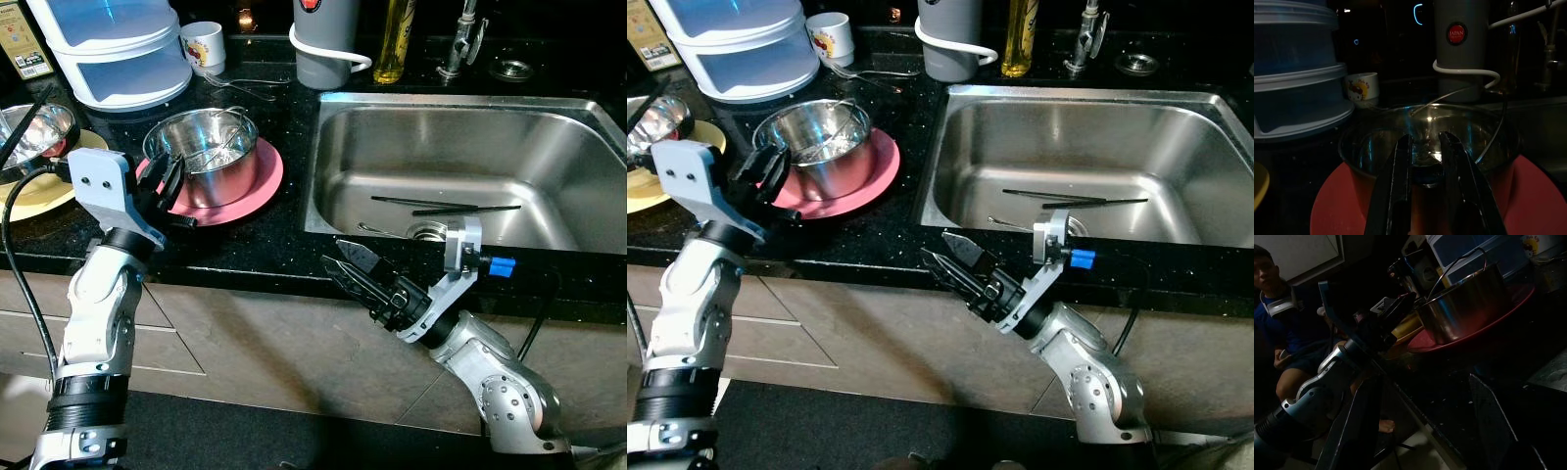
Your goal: Kitchen organization
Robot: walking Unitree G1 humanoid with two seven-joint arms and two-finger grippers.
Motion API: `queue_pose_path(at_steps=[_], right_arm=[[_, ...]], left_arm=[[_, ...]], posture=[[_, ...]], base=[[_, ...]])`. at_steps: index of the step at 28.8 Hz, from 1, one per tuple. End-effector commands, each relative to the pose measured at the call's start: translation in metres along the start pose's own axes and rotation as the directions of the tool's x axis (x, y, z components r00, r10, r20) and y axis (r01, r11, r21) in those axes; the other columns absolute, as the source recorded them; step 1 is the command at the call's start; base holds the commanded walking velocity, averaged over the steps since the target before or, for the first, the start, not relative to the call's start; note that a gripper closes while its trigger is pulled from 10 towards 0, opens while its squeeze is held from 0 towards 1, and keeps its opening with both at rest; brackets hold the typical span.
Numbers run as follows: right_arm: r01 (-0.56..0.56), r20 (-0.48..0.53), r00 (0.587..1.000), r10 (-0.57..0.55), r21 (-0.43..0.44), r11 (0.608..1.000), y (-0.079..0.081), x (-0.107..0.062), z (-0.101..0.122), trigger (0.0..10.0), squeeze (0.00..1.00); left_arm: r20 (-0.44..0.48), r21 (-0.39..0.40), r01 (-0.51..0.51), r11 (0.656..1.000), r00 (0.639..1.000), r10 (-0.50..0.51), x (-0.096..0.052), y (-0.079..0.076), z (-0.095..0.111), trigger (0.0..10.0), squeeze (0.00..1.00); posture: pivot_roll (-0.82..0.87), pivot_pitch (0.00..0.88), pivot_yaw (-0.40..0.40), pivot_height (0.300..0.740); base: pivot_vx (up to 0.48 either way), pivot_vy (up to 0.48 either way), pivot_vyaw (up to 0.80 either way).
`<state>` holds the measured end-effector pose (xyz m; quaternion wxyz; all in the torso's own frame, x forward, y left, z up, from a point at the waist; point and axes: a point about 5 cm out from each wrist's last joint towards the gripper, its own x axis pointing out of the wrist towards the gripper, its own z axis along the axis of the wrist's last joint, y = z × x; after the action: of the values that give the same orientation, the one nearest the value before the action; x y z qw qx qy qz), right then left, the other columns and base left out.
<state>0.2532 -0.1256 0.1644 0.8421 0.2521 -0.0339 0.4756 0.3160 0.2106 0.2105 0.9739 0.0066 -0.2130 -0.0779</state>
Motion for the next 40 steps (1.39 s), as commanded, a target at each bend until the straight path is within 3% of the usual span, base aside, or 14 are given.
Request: queue_pose_path(at_steps=[1,3,4,5,6,9,11,23,25,31,32,34,40], right_arm=[[0.015,-0.010,1.000,-0.015,0.017,1.000,-0.001,-0.001,-0.004,10.0,0.00],[0.015,-0.010,1.000,-0.015,0.017,1.000,-0.001,-0.001,-0.004,10.0,0.00],[0.015,-0.010,1.000,-0.015,0.018,1.000,-0.001,-0.001,-0.004,10.0,0.00],[0.015,-0.010,1.000,-0.015,0.018,1.000,-0.001,-0.001,-0.004,10.0,0.00],[0.015,-0.010,1.000,-0.015,0.019,1.000,-0.002,-0.001,-0.005,10.0,0.00],[0.015,-0.010,1.000,-0.015,0.020,1.000,-0.002,-0.001,-0.005,10.0,0.00],[0.013,-0.009,1.000,-0.013,0.022,1.000,-0.002,0.000,-0.005,10.0,0.00],[0.011,-0.008,1.000,-0.011,0.027,1.000,-0.002,0.000,-0.006,10.0,0.00],[0.026,-0.006,1.000,-0.026,0.031,0.999,-0.004,0.001,-0.006,10.0,0.00],[0.084,0.023,0.996,-0.085,0.051,0.995,-0.010,0.000,-0.004,10.0,0.00],[0.083,0.038,0.996,-0.085,0.060,0.995,-0.010,-0.001,-0.003,10.0,0.00],[0.079,0.046,0.996,-0.082,0.066,0.995,-0.010,-0.001,-0.002,10.0,0.00],[0.079,0.063,0.995,-0.083,0.071,0.994,-0.011,-0.002,-0.001,10.0,0.00]], left_arm=[[0.053,0.023,-0.003,1.000,0.999,0.002,0.006,0.004,0.017,0.0,0.00],[0.053,0.023,-0.003,1.000,0.999,0.002,0.006,0.004,0.017,0.0,0.00],[0.100,0.025,0.002,1.000,0.995,-0.005,0.012,0.003,0.031,0.0,0.00],[0.100,0.025,0.002,1.000,0.995,-0.005,0.012,0.003,0.031,0.0,0.00],[0.158,0.031,0.002,1.000,0.987,-0.007,0.018,0.003,0.048,0.0,0.00],[0.206,0.032,-0.003,0.999,0.978,-0.004,0.023,0.003,0.063,0.0,0.00],[0.275,0.028,-0.018,0.999,0.962,0.009,0.028,0.005,0.088,0.0,0.00],[0.331,-0.032,-0.083,0.996,0.939,0.089,0.034,0.017,0.115,0.0,0.00],[0.353,-0.088,-0.009,0.996,0.935,0.040,0.038,0.010,0.122,0.0,0.00],[0.373,-0.125,0.139,0.982,0.924,-0.083,0.042,-0.007,0.129,0.0,0.00],[0.368,-0.126,0.169,0.977,0.923,-0.112,0.043,-0.011,0.129,1.4,0.00],[0.356,-0.129,0.200,0.971,0.923,-0.143,0.045,-0.015,0.128,10.0,0.00],[0.321,-0.138,0.225,0.965,0.932,-0.171,0.048,-0.018,0.119,10.0,0.00]], posture=[[-0.06,0.083,0.013,0.740],[-0.06,0.083,0.013,0.740],[-0.06,0.083,0.013,0.740],[-0.06,0.083,0.013,0.740],[-0.05,0.082,0.012,0.740],[-0.05,0.081,0.013,0.740],[-0.05,0.080,0.014,0.740],[-0.05,0.078,0.017,0.740],[-0.05,0.076,0.020,0.740],[-0.05,0.075,0.024,0.740],[-0.05,0.075,0.024,0.740],[-0.05,0.075,0.024,0.740],[-0.05,0.066,0.027,0.740]], base=[[0.000,0.000,0.00],[0.000,0.000,0.00],[0.000,0.000,0.00],[0.000,0.000,0.00],[0.000,0.000,0.00],[0.000,0.000,0.00],[0.000,0.000,0.00],[0.000,0.000,0.00],[0.000,0.000,0.00],[0.000,0.000,0.00],[0.000,0.000,-0.58],[0.000,0.000,-0.80],[0.000,0.000,-0.80]])
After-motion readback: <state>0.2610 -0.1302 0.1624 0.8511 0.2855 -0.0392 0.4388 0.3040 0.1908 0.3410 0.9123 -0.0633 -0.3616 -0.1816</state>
